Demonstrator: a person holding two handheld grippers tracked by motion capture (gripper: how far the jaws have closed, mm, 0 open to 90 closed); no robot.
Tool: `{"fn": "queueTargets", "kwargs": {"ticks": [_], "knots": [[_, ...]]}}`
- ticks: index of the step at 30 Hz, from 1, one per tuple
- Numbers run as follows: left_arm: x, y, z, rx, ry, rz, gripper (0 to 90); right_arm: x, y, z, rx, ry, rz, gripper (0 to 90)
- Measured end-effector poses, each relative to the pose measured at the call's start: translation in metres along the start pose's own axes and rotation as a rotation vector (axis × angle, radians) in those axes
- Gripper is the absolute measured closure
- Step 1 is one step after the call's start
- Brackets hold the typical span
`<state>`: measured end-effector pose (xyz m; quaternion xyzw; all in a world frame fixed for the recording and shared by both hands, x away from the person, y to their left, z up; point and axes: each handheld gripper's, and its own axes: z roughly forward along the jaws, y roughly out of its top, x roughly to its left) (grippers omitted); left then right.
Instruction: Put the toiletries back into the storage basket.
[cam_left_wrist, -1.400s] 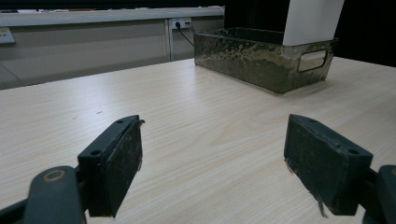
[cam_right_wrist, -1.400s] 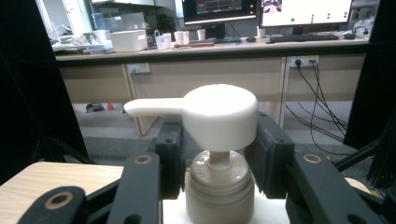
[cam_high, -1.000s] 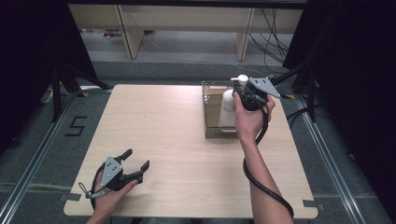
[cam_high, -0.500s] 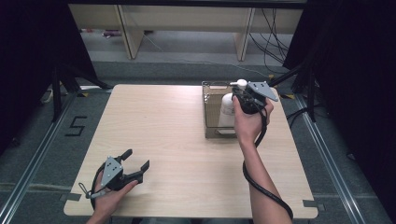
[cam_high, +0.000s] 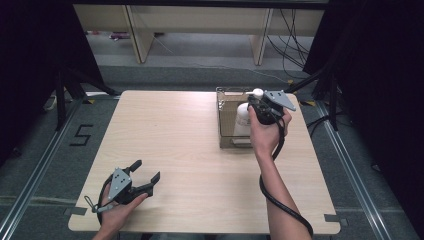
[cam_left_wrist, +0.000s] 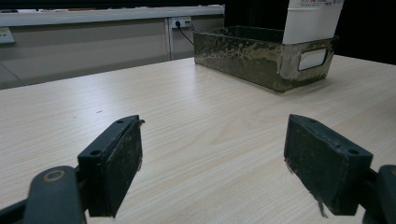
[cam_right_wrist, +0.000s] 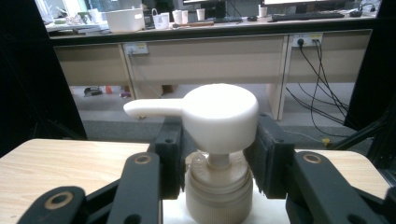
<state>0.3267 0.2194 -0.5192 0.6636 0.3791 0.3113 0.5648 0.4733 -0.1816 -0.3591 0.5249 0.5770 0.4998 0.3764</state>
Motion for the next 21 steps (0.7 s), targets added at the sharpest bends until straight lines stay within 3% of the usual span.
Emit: {"fn": "queueTargets", "kwargs": {"ticks": [9, 12, 18, 19, 21], "knots": [[0.0, -0.0002, 0.0002, 0.003, -0.002, 0.001, 18.7, 0.0009, -0.003, -0.0003, 0.006, -0.003, 0.007, 60.6], [0.0, -0.0002, 0.0001, 0.003, -0.002, 0.001, 18.7, -0.0001, -0.004, -0.0001, -0.006, -0.005, -0.017, 60.5], [-0.0002, -0.0003, 0.0002, 0.004, -0.003, 0.002, 18.7, 0.0028, -0.0066, -0.0031, -0.01, 0.002, -0.009, 60.3], [-0.0003, -0.0004, 0.0002, 0.004, -0.003, 0.002, 18.7, 0.0017, -0.0066, -0.0031, -0.014, 0.004, -0.029, 60.3], [-0.0003, -0.0005, 0.0003, 0.005, -0.003, 0.002, 18.7, 0.0029, -0.007, -0.0044, -0.012, 0.005, -0.015, 60.2]]}}
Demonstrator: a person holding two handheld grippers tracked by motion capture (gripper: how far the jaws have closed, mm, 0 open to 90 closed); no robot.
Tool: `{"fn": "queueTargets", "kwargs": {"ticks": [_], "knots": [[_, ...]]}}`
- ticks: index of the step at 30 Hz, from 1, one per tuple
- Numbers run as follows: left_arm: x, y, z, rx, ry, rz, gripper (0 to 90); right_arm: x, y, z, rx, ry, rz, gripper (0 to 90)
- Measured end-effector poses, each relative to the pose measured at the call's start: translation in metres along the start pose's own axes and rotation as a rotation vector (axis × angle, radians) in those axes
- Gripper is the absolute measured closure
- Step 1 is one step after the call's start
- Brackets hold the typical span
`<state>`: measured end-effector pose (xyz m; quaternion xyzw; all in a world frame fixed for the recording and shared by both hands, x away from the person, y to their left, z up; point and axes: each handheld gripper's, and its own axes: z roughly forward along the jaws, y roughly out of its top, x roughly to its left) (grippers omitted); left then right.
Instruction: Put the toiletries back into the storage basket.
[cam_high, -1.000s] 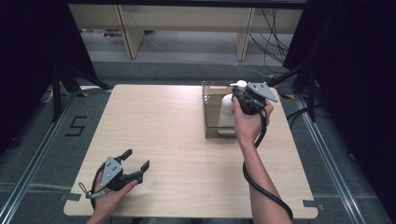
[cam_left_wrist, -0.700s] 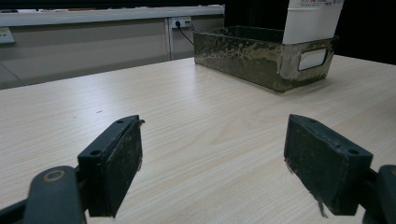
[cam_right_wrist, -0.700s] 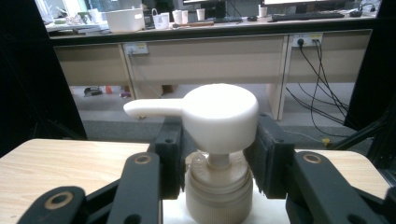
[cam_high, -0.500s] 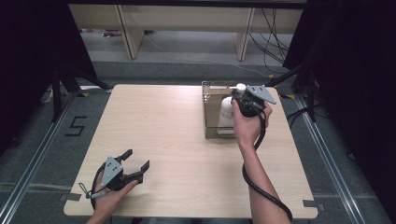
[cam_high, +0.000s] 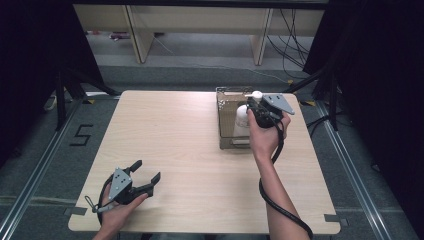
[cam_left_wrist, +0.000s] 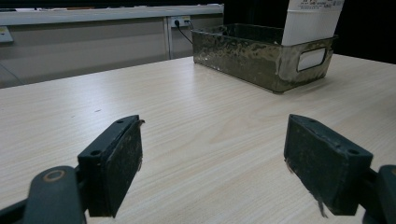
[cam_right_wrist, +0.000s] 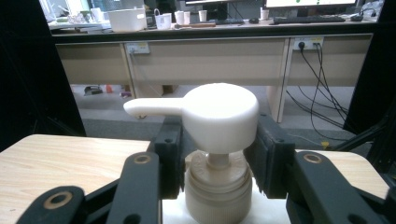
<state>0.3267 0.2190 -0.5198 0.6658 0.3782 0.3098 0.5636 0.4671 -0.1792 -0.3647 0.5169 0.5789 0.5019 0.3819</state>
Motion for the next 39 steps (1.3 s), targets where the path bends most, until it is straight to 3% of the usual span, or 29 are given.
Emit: {"fn": "queueTargets", "kwargs": {"ticks": [8, 13, 19, 25, 27, 30, 33, 37, 39], "knots": [[0.0, -0.001, 0.002, -0.012, -0.005, -0.003, 18.7, 0.001, -0.001, -0.004, -0.008, -0.008, -0.035, 57.6], [0.0, -0.001, 0.001, 0.004, 0.001, 0.001, 18.7, -0.001, 0.001, -0.009, -0.01, 0.001, -0.047, 43.4], [0.001, -0.002, 0.001, 0.004, 0.004, 0.001, 18.7, -0.003, -0.001, -0.016, 0.002, 0.02, -0.045, 36.2], [0.003, -0.004, 0.003, -0.003, 0.003, 0.002, 18.8, -0.01, -0.009, -0.027, 0.036, 0.047, -0.068, 34.5], [0.003, -0.004, 0.002, 0.01, 0.011, 0.004, 18.8, -0.01, -0.011, -0.029, 0.041, 0.059, -0.054, 34.4], [0.004, -0.004, 0.002, 0.008, 0.016, 0.005, 19.0, -0.018, -0.021, -0.039, 0.06, 0.076, -0.088, 34.2], [0.003, -0.004, 0.002, 0.005, 0.016, 0.009, 19.2, -0.021, -0.029, -0.046, 0.069, 0.08, -0.067, 34.1], [0.003, -0.004, 0.002, 0.003, 0.017, 0.007, 19.3, -0.029, -0.038, -0.054, 0.075, 0.086, -0.102, 34.0], [0.003, -0.004, 0.002, 0.003, 0.017, 0.011, 19.4, -0.032, -0.044, -0.06, 0.092, 0.095, -0.09, 34.0]]}}
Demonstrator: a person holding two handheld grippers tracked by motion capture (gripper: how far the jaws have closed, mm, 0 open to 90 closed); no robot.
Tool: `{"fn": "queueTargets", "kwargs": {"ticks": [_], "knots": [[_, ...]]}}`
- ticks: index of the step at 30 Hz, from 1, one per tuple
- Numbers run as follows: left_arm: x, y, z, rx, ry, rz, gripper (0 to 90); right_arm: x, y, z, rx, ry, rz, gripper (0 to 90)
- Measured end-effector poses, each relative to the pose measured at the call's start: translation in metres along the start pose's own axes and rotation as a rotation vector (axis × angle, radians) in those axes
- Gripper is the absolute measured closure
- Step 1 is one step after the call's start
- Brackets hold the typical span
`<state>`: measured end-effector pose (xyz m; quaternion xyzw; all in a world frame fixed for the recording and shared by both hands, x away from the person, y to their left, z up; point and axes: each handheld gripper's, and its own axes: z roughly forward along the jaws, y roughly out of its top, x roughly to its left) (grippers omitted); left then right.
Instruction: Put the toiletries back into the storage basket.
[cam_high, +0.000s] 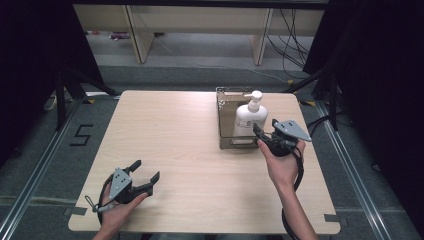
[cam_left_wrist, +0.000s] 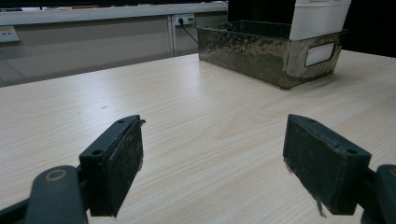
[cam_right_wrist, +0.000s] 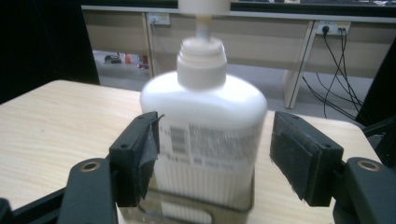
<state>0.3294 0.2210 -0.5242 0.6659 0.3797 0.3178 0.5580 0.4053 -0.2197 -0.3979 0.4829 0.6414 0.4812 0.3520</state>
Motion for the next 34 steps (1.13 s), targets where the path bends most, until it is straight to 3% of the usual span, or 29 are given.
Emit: {"fn": "queueTargets", "kwargs": {"ticks": [3, 5, 8, 9, 10, 12, 15, 16, 20, 21, 22, 23, 24, 25, 32, 34], "knots": [[0.0, 0.0, 0.0, 0.001, -0.002, 0.005, 19.7, -0.004, -0.008, -0.004, 0.007, 0.014, -0.01, 33.9], [0.0, 0.0, 0.0, 0.001, -0.004, 0.006, 19.9, -0.006, -0.017, -0.01, 0.037, 0.011, 0.012, 34.0], [0.0, 0.0, 0.0, -0.001, -0.004, 0.002, 20.1, -0.013, -0.041, -0.018, 0.058, 0.018, 0.019, 34.2], [0.0, 0.0, 0.0, -0.001, -0.004, 0.002, 20.1, -0.013, -0.041, -0.018, 0.058, 0.018, 0.019, 34.2], [0.0, 0.0, 0.0, -0.001, -0.005, 0.002, 20.1, -0.018, -0.052, -0.021, 0.089, 0.015, 0.017, 34.2], [-0.001, 0.0, 0.0, 0.0, -0.006, 0.004, 20.2, -0.02, -0.065, -0.023, 0.098, 0.01, 0.047, 34.2], [-0.001, 0.0, 0.0, 0.001, -0.006, 0.007, 20.3, -0.022, -0.077, -0.025, 0.105, -0.002, 0.05, 34.5], [-0.001, 0.0, 0.0, 0.001, -0.006, 0.007, 20.3, -0.026, -0.089, -0.026, 0.124, 0.007, 0.036, 34.8], [-0.001, 0.0, 0.0, 0.002, -0.007, 0.008, 20.4, -0.025, -0.11, -0.029, 0.132, -0.005, 0.074, 35.7], [-0.001, 0.0, 0.0, 0.002, -0.007, 0.008, 20.4, -0.028, -0.113, -0.028, 0.117, -0.004, 0.023, 35.8], [0.0, 0.0, 0.0, 0.001, -0.008, 0.007, 20.5, -0.027, -0.118, -0.029, 0.128, -0.004, 0.047, 35.9], [0.0, 0.0, 0.0, 0.001, -0.008, 0.007, 20.6, -0.027, -0.118, -0.029, 0.128, -0.004, 0.047, 35.9], [0.0, 0.0, 0.0, 0.002, -0.011, 0.007, 20.7, -0.028, -0.122, -0.03, 0.121, -0.018, 0.01, 36.1], [0.0, 0.0, 0.0, 0.002, -0.011, 0.006, 20.9, -0.026, -0.123, -0.032, 0.122, -0.009, 0.047, 36.1], [0.0, 0.0, 0.0, 0.004, -0.01, 0.001, 21.5, -0.025, -0.126, -0.033, 0.091, 0.0, 0.044, 36.0], [0.001, 0.0, 0.0, 0.004, -0.011, -0.003, 21.9, -0.025, -0.126, -0.034, 0.106, 0.007, 0.059, 36.0]]}}
